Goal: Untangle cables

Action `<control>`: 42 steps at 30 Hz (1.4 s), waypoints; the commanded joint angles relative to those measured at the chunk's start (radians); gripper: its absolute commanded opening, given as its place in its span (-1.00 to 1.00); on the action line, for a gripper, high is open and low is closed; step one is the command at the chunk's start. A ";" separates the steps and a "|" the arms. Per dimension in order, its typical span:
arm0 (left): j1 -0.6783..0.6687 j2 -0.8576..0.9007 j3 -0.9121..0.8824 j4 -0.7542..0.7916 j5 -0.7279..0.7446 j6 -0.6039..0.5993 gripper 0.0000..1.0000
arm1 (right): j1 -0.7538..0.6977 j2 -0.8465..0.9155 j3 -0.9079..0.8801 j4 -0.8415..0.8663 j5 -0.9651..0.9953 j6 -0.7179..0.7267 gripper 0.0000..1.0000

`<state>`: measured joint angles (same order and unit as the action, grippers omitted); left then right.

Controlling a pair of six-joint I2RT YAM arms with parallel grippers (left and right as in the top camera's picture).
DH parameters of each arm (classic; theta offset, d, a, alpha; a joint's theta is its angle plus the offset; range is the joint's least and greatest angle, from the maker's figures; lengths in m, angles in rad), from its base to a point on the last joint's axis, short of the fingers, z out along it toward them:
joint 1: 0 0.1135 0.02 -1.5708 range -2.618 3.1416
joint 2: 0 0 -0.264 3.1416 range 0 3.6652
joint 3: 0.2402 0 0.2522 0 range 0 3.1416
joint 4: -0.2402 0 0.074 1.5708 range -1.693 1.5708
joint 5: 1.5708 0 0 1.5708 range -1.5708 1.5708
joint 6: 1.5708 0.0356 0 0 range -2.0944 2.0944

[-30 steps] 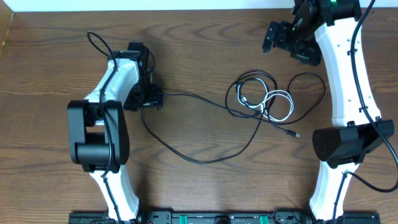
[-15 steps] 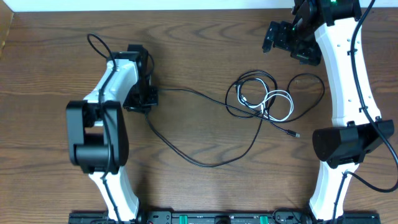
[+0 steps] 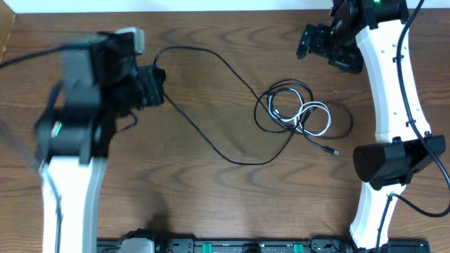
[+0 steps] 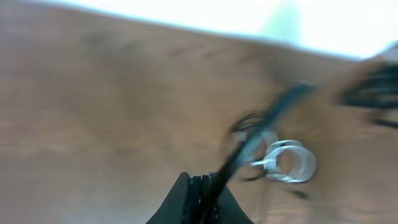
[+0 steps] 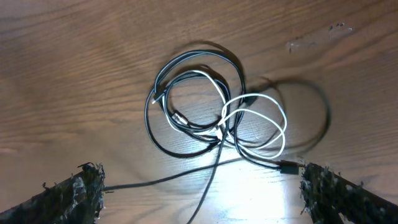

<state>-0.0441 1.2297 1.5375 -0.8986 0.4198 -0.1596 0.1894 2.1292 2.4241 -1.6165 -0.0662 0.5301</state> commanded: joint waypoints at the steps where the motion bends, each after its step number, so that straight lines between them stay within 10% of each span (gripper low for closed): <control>1: -0.030 -0.134 0.008 0.033 0.165 -0.047 -0.85 | 0.008 0.000 0.002 -0.003 0.008 -0.011 0.99; 19: -0.060 -0.404 0.008 -0.035 0.148 -0.082 -0.85 | 0.008 0.000 0.002 -0.081 -0.099 0.000 0.99; 25: -0.060 -0.404 0.008 -0.123 -0.165 -0.196 -0.85 | 0.068 0.000 -0.066 -0.082 -0.114 -0.208 0.98; 42: -0.057 -0.404 0.008 -0.277 -0.771 -0.313 -0.85 | 0.141 0.000 -0.658 0.084 0.227 -0.127 0.64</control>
<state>-0.1020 0.8246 1.5375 -1.1740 -0.1997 -0.4561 0.3511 2.1311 1.8282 -1.5620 0.1070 0.3985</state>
